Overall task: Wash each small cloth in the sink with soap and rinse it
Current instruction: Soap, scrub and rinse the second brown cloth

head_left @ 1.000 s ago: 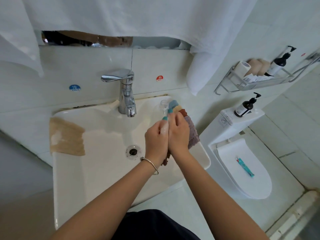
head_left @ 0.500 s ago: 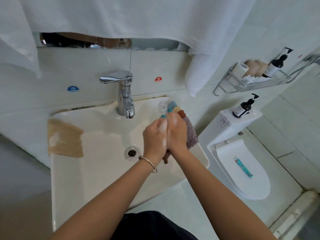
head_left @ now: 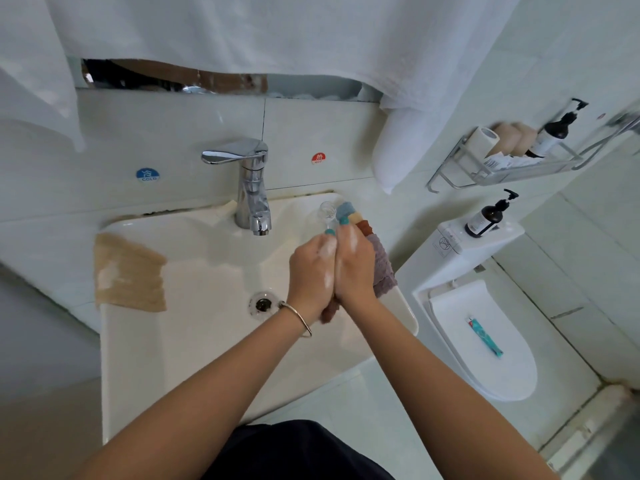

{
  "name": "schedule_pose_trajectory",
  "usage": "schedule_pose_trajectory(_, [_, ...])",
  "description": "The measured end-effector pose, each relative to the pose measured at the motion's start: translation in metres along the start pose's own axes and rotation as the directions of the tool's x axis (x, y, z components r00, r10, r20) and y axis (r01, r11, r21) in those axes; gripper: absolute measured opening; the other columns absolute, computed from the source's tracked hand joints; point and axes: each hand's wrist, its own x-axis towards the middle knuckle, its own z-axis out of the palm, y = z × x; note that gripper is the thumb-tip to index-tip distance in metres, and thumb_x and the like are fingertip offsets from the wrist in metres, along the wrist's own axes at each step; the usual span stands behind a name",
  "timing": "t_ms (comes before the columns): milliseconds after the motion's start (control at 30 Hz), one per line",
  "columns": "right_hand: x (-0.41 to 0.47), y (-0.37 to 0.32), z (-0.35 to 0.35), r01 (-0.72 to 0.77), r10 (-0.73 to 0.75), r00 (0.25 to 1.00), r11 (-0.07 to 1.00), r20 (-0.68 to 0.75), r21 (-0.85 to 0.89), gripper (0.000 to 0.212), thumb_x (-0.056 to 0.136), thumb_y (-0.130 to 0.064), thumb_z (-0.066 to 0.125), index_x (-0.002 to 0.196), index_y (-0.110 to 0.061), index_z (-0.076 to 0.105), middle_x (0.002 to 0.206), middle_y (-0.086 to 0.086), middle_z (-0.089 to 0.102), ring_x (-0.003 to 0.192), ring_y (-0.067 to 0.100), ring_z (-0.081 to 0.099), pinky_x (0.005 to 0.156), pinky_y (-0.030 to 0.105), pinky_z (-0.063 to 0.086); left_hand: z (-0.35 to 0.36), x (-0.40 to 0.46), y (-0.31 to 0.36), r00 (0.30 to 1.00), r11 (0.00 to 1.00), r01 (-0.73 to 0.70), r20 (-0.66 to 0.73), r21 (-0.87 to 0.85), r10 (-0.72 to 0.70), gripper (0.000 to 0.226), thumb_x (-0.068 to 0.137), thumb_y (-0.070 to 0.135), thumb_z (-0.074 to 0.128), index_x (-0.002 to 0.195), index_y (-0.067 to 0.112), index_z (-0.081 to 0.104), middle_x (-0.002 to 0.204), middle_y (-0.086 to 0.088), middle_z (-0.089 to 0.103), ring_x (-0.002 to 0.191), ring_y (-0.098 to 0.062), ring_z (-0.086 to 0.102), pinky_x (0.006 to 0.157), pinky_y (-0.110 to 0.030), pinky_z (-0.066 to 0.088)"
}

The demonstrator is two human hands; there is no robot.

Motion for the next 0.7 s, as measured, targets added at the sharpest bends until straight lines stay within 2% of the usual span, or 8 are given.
schedule_pose_trajectory(67, [-0.006,-0.001,0.001,0.069,-0.068,0.998,0.997,0.016,-0.033,0.039,0.100,-0.036,0.042,0.063,-0.025,0.040,0.056,-0.007,0.049,0.057,0.018,0.050,0.059,0.042,0.042,-0.002,0.007,0.000,0.999,0.999,0.038,-0.011,-0.028,-0.038,0.045,0.098,0.009,0.046,0.054,0.018,0.042,0.047,0.008,0.044,0.044,-0.003,0.038,0.050,-0.021,0.033])
schedule_pose_trajectory(133, [-0.016,0.001,0.004,0.156,-0.143,0.981,0.983,0.130,-0.098,0.034,0.094,-0.045,0.039,0.064,-0.029,0.037,0.057,-0.008,0.047,0.062,0.023,0.052,0.060,0.041,0.042,-0.006,0.017,-0.006,0.995,0.994,0.090,-0.034,-0.057,-0.092,0.043,0.099,0.012,0.044,0.057,0.021,0.041,0.049,0.008,0.043,0.051,-0.006,0.039,0.057,-0.027,0.036])
schedule_pose_trajectory(267, [0.003,0.008,0.001,0.008,-0.006,1.000,0.997,0.029,-0.078,0.036,0.101,-0.028,0.041,0.065,-0.025,0.042,0.064,-0.004,0.053,0.062,0.017,0.053,0.064,0.039,0.039,0.001,-0.005,-0.009,0.999,0.999,-0.031,0.034,-0.006,0.031,0.040,0.098,0.010,0.045,0.060,0.020,0.046,0.056,0.006,0.047,0.049,-0.002,0.042,0.053,-0.019,0.035])
schedule_pose_trajectory(333, [-0.007,0.008,0.004,0.107,-0.100,0.993,0.987,0.062,-0.121,0.030,0.101,-0.029,0.043,0.071,-0.023,0.046,0.065,0.001,0.057,0.063,0.023,0.057,0.062,0.042,0.042,-0.004,0.006,-0.007,1.000,1.000,0.003,0.018,0.001,-0.003,0.041,0.099,0.012,0.045,0.062,0.027,0.044,0.055,0.010,0.046,0.047,0.000,0.045,0.053,-0.020,0.035])
schedule_pose_trajectory(400, [-0.021,0.008,0.006,0.201,-0.180,0.972,0.970,0.149,-0.135,0.033,0.098,-0.042,0.039,0.069,-0.029,0.039,0.065,0.003,0.056,0.066,0.029,0.058,0.061,0.042,0.044,-0.008,0.016,-0.010,0.994,0.994,0.098,-0.047,-0.054,-0.100,0.044,0.100,0.011,0.045,0.059,0.025,0.039,0.048,0.010,0.042,0.042,-0.003,0.040,0.052,-0.023,0.032])
schedule_pose_trajectory(533, [-0.001,0.008,0.003,-0.070,0.073,0.997,0.995,0.040,-0.070,0.037,0.101,-0.038,0.036,0.068,-0.022,0.044,0.072,0.007,0.062,0.074,0.030,0.060,0.071,0.044,0.047,-0.003,-0.008,-0.015,0.998,1.000,-0.026,0.054,0.005,0.026,0.038,0.097,0.007,0.046,0.060,0.015,0.047,0.055,0.003,0.046,0.048,-0.001,0.043,0.051,-0.015,0.033])
schedule_pose_trajectory(667, [-0.027,0.001,0.011,0.154,-0.135,0.983,0.975,0.127,-0.158,0.045,0.091,-0.047,0.023,0.083,-0.013,0.051,0.074,0.015,0.063,0.071,0.035,0.060,0.065,0.046,0.047,-0.015,0.010,-0.009,0.998,0.995,0.061,0.007,-0.076,-0.060,0.037,0.101,0.012,0.044,0.065,0.018,0.049,0.055,0.007,0.046,0.048,-0.002,0.039,0.054,-0.022,0.034])
schedule_pose_trajectory(700, [-0.026,0.003,0.009,0.156,-0.130,0.981,0.970,0.143,-0.186,0.044,0.089,-0.046,0.022,0.083,-0.014,0.050,0.075,0.014,0.064,0.073,0.035,0.060,0.066,0.046,0.047,-0.017,0.008,-0.007,0.998,0.994,0.064,0.016,-0.087,-0.063,0.036,0.101,0.013,0.045,0.065,0.016,0.049,0.053,0.009,0.046,0.048,-0.002,0.039,0.054,-0.021,0.035])
